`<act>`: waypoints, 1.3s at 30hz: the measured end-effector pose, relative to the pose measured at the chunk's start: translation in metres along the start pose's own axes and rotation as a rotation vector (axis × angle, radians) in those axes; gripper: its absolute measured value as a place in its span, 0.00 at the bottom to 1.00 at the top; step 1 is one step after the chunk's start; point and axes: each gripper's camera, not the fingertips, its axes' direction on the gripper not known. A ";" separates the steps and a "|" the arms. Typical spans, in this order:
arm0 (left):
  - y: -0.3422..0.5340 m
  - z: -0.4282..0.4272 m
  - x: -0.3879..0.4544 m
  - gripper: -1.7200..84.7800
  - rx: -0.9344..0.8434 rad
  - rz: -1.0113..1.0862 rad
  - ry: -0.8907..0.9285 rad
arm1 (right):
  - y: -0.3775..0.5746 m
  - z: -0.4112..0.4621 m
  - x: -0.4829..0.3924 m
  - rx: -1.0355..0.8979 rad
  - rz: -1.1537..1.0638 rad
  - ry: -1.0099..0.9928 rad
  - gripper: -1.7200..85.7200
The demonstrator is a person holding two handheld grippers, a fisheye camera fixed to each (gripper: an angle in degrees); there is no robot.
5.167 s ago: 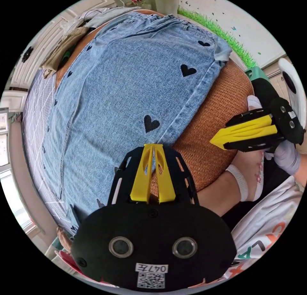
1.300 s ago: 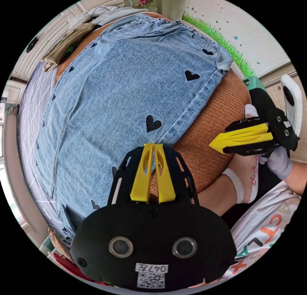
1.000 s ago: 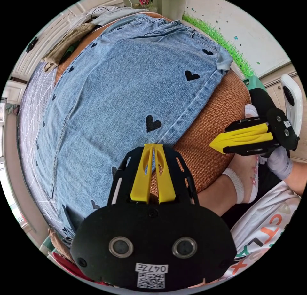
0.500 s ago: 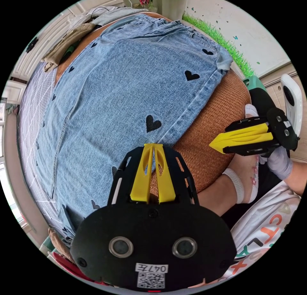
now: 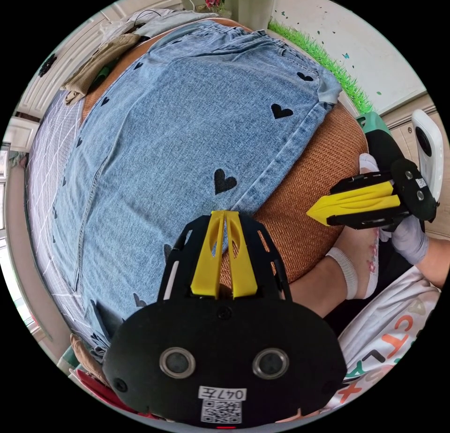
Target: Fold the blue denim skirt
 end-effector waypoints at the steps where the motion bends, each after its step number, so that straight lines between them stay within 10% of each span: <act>1: -0.004 0.002 -0.006 0.01 0.000 0.000 0.000 | 0.001 0.001 0.001 0.000 0.000 0.000 0.01; 21: -0.055 0.016 -0.159 0.01 0.051 -0.066 0.017 | 0.024 0.016 0.028 0.014 -0.005 -0.004 0.01; 29: 0.146 -0.166 -0.383 0.04 0.447 -0.615 -0.037 | 0.056 0.006 0.030 0.151 -0.071 0.027 0.01; 39: 0.309 -0.087 -0.584 0.12 0.108 -0.972 -0.103 | 0.080 0.004 0.035 0.242 -0.171 0.067 0.04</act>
